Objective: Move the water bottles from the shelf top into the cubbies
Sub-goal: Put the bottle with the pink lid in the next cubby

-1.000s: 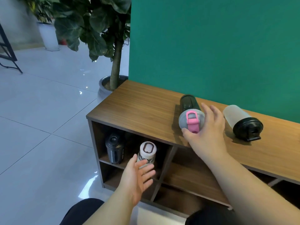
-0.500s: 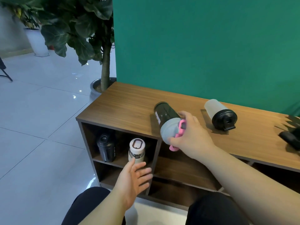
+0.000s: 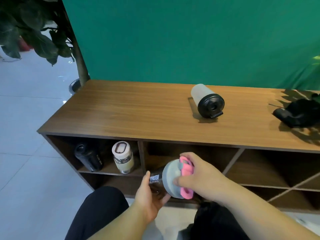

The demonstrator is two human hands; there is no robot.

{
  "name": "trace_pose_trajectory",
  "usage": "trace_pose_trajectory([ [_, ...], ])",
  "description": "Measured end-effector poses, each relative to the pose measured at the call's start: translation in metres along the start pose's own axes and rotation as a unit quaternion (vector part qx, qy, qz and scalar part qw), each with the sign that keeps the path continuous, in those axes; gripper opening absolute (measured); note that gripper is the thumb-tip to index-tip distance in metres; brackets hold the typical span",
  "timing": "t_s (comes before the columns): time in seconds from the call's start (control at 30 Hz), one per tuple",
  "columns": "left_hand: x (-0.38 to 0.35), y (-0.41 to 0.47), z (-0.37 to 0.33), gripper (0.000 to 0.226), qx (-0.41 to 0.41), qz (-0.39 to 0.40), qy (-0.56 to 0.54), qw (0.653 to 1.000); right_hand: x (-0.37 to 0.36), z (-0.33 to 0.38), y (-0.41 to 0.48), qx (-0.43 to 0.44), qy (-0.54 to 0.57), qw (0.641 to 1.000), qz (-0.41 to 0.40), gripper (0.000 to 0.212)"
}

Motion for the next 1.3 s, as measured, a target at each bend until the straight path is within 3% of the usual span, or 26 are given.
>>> trace_pose_trajectory([
  [0.1,-0.007,0.024,0.014,0.051,0.034,-0.023,-0.017,0.999,-0.006,-0.026,0.011,0.006,0.049,0.994,-0.097,0.092],
  [0.3,-0.020,0.055,0.020,0.044,0.024,-0.008,0.007,1.000,-0.035,-0.049,0.040,0.029,0.062,0.975,-0.211,0.099],
  [0.4,-0.013,0.066,0.007,0.043,0.011,-0.018,0.004,1.000,-0.047,-0.049,0.061,0.011,0.101,0.972,-0.212,0.094],
  [0.6,-0.011,0.091,-0.006,0.047,0.044,-0.008,-0.030,0.999,-0.054,-0.044,0.090,0.029,0.025,0.973,-0.230,0.104],
  [1.3,-0.019,0.130,-0.022,0.034,0.047,0.003,-0.088,0.995,-0.064,-0.064,0.135,0.008,-0.082,0.957,-0.277,0.076],
])
Point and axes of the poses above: each hand's wrist, its own y-axis towards the middle knuckle, its own x-axis out of the back of the hand, z = x × y, the point moved 9 cm from there along y, towards the middle knuckle, and after that the axes turned 6 degrees about y, right-handed, at the moved point
